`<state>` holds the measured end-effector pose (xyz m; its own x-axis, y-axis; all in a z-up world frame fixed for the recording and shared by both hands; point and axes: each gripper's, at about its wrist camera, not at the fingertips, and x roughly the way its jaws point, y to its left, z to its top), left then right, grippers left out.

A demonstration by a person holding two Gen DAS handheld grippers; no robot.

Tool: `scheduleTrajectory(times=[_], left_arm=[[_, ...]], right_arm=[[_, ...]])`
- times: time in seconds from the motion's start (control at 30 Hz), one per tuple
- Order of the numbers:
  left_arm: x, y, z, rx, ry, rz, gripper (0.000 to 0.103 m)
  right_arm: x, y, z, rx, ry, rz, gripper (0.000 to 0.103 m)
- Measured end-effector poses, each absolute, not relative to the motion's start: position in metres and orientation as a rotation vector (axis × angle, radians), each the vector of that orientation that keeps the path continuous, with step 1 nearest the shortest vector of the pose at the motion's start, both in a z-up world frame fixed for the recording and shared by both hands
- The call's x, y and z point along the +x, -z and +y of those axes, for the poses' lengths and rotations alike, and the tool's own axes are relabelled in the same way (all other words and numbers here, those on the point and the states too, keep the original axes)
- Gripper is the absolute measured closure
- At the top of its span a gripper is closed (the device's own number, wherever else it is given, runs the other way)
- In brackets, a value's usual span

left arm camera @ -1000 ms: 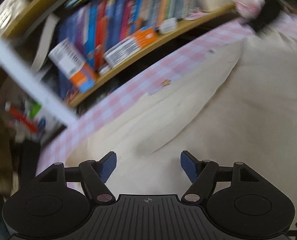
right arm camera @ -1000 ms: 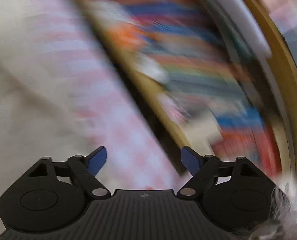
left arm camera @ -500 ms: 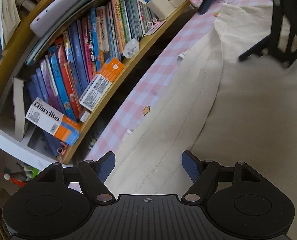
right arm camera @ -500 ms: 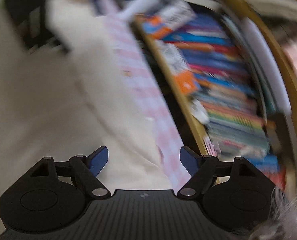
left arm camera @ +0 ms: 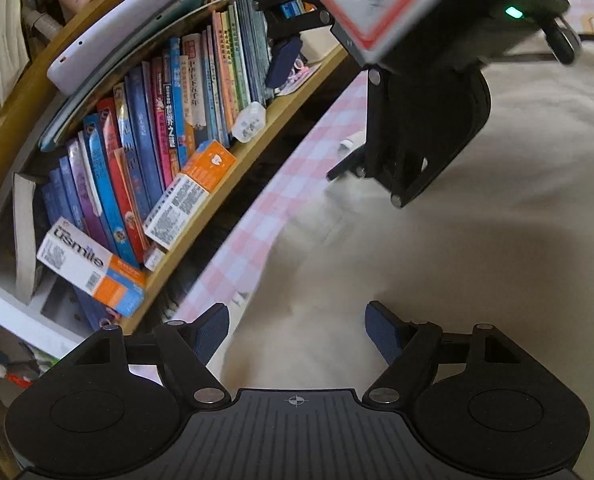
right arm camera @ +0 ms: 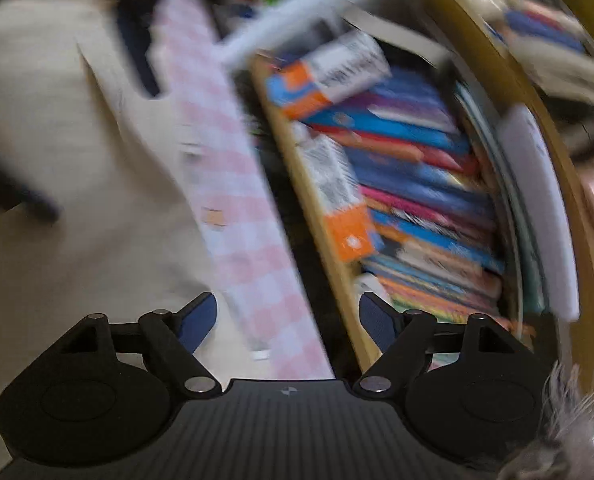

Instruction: Fold clothes

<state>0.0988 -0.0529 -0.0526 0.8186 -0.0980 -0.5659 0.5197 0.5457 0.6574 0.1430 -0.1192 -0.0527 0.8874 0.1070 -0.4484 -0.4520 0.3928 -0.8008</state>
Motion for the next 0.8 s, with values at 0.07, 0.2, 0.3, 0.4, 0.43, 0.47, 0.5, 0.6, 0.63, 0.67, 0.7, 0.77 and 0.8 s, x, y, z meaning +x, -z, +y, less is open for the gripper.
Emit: scheduleTrajectory(times=[0.07,0.2,0.3,0.4,0.43,0.47,0.5,0.6,0.63,0.67,0.7,0.77,0.8], left_arm=[[0.112,0.049,-0.046,0.912,0.398,0.517,0.009],[0.136,0.038,-0.013,0.843,0.339,0.578,0.009],[0.157,0.029,0.031,0.729,0.268,0.653,0.009],[0.179,0.021,0.075,0.535,0.229,0.754,0.006],[0.184,0.020,0.088,0.447,0.200,0.786,0.006],[0.189,0.020,0.100,0.360,0.163,0.816,0.006],[0.191,0.020,0.108,0.288,0.127,0.831,0.006],[0.191,0.017,0.128,0.068,0.103,0.853,0.007],[0.191,0.015,0.132,0.010,0.130,0.861,0.007],[0.190,0.012,0.134,-0.011,0.142,0.861,0.007],[0.189,0.009,0.132,0.012,0.139,0.853,0.007],[0.191,0.006,0.127,0.071,0.124,0.842,0.007],[0.193,0.006,0.128,0.075,0.116,0.843,0.007]], right_arm=[[0.154,0.053,-0.122,-1.111,-0.336,0.393,0.027],[0.158,0.053,-0.144,-1.061,-0.268,0.451,0.027],[0.155,0.050,-0.171,-0.970,-0.218,0.497,0.027],[0.159,0.049,-0.209,-0.856,-0.127,0.585,0.027],[0.160,0.049,-0.221,-0.830,-0.097,0.609,0.027],[0.160,0.050,-0.231,-0.811,-0.066,0.631,0.027],[0.159,0.051,-0.242,-0.796,-0.039,0.648,0.027],[0.156,0.045,-0.266,-0.677,-0.016,0.683,0.026],[0.155,0.042,-0.274,-0.634,-0.011,0.693,0.026],[0.154,0.039,-0.280,-0.582,-0.017,0.698,0.026],[0.152,0.036,-0.283,-0.539,-0.029,0.694,0.026],[0.148,0.029,-0.285,-0.475,-0.060,0.675,0.026],[0.146,0.025,-0.284,-0.448,-0.079,0.660,0.026]])
